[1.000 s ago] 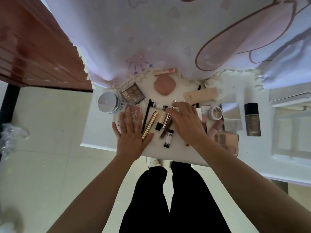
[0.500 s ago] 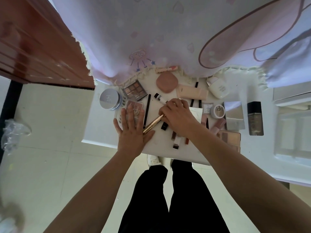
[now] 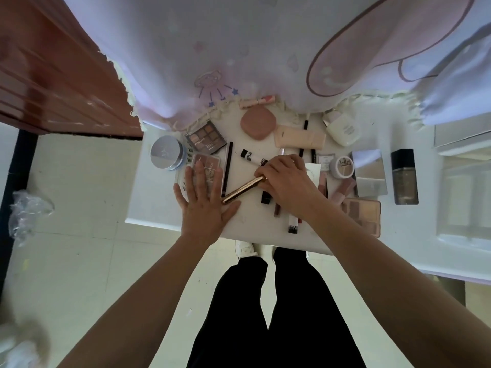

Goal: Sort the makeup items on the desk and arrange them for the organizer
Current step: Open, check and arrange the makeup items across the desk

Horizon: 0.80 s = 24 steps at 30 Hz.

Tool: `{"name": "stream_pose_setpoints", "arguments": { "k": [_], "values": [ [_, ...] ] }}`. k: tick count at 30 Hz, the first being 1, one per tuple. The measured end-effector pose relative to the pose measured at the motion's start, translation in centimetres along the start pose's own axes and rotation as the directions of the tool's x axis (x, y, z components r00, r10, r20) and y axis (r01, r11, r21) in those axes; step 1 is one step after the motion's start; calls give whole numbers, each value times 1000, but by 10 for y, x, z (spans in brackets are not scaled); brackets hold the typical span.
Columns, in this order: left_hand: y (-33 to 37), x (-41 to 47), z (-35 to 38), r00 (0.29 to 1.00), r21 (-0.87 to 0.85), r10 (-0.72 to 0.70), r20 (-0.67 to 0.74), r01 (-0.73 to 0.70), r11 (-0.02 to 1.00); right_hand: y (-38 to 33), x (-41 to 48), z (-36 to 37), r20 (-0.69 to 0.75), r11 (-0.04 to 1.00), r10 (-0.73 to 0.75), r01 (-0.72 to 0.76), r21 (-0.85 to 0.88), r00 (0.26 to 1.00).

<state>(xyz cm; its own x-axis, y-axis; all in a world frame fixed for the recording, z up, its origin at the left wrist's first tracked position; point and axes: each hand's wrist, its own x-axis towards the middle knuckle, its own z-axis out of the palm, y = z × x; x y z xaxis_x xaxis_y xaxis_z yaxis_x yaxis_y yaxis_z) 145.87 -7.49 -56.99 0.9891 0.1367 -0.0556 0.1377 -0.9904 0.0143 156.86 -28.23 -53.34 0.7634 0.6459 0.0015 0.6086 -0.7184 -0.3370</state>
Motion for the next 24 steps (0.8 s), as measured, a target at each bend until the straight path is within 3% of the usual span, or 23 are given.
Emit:
{"name": "stream_pose_setpoints", "arguments": {
  "k": [3, 5, 8, 10, 12, 14, 15, 16, 20, 22, 24],
  "values": [
    [0, -2, 0, 999, -23, 1, 44, 0, 1000, -3, -14, -7, -28, 992, 91, -88, 92, 995],
    [2, -2, -3, 997, -44, -7, 74, 10, 999, -6, -20, -17, 7, 944, 221, -215, 252, 975],
    [11, -2, -20, 999, -119, -25, 27, 28, 993, -11, -24, -35, 155, 754, 396, -417, 507, 905],
    [22, 0, -39, 996, -295, -54, -71, 31, 955, -16, -28, -42, 277, 558, 481, -534, 635, 832],
    [35, 6, -64, 982, -579, -166, -90, 84, 811, -21, -32, -46, 388, 348, 526, -608, 714, 757],
    [44, 13, -86, 961, -820, -275, 42, 190, 540, -27, -36, -47, 454, 202, 506, -612, 764, 733],
    [46, 18, -93, 949, -859, -296, 104, 236, 454, -30, -37, -49, 473, 142, 482, -599, 788, 737],
    [47, 22, -97, 949, -854, -290, 121, 248, 457, -33, -37, -50, 487, 86, 461, -584, 807, 742],
    [49, 25, -94, 992, -717, -128, 15, 100, 690, -43, -32, -61, 566, -124, 447, -579, 806, 692],
    [55, 21, -93, 995, -686, -102, -4, 71, 724, -43, -31, -65, 600, -102, 438, -626, 773, 670],
    [62, 17, -96, 986, -751, -160, 46, 140, 646, -42, -32, -65, 567, -29, 432, -618, 786, 701]
  ]
}}
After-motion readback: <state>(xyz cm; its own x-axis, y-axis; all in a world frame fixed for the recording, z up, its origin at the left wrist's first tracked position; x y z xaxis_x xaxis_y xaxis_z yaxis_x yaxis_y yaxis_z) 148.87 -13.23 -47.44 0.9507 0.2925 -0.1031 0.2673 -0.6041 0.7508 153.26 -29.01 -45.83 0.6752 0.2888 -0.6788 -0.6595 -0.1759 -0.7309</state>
